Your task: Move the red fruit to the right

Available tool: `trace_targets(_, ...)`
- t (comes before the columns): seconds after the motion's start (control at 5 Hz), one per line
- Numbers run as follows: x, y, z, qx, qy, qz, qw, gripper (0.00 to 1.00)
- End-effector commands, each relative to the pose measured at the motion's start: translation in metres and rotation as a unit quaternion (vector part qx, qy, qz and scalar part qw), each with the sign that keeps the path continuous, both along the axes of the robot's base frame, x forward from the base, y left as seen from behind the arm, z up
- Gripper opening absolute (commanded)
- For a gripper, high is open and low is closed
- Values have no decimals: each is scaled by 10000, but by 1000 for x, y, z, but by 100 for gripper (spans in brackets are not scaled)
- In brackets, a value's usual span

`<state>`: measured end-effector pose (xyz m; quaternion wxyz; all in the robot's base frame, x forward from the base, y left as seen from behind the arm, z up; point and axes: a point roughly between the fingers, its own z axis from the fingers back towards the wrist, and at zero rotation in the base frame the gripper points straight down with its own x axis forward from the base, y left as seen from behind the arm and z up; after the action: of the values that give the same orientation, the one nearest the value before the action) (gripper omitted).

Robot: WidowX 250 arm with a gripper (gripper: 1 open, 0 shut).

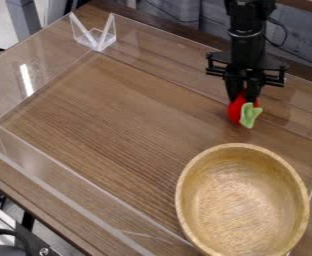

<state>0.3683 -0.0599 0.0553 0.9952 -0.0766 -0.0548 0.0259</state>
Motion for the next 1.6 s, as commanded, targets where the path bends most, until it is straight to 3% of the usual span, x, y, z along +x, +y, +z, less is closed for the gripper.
trace_targets(0.0, 3, 3, 9, -44, -161, 93, 9998, 0)
trace_targets(1.4, 4, -5, 4, -153, -164, 237, 9995, 0)
